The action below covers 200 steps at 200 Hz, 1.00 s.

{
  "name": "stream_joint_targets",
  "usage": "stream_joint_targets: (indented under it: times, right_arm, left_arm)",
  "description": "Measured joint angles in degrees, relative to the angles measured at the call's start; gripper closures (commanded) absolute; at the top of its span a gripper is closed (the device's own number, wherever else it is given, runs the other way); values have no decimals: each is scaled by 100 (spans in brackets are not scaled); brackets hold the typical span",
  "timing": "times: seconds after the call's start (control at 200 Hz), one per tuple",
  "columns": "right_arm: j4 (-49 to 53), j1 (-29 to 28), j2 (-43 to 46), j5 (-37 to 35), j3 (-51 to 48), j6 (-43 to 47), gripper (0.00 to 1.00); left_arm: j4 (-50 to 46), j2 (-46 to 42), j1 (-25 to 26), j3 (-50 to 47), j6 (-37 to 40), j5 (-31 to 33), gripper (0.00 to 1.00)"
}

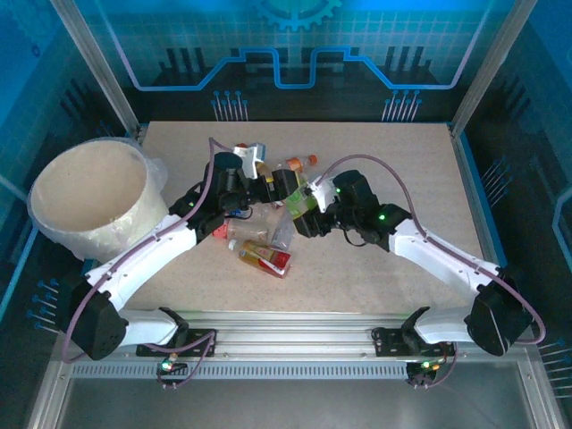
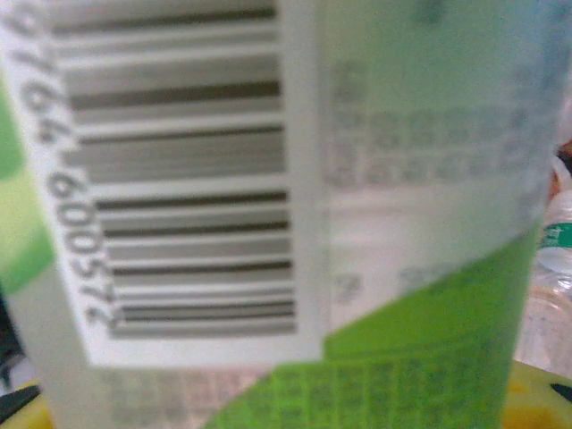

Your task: Put the plastic bottles in the bin

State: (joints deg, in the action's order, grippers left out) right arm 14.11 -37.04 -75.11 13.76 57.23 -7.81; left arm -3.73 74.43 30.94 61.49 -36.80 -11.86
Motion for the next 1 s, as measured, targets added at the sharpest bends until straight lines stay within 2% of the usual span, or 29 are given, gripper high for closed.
stream_joint_targets:
  times: [0.295,0.43,0.605,1.0]
  right_arm:
    - [98,-7,-166,243,155,-369,52]
    - [216,-9,-229,131,341,-446,50]
    - [234,-17,-286,94,437,-446,39]
    - [-4,-72,-210,304,437,-315,9]
  left_arm:
    - [39,188,15,96,-63,-146,30]
    - [-138,284,20,348,-20,-79,40]
    - [-216,282,44,444,-22,72,50]
    - [-249,83,83,422,92,527,53]
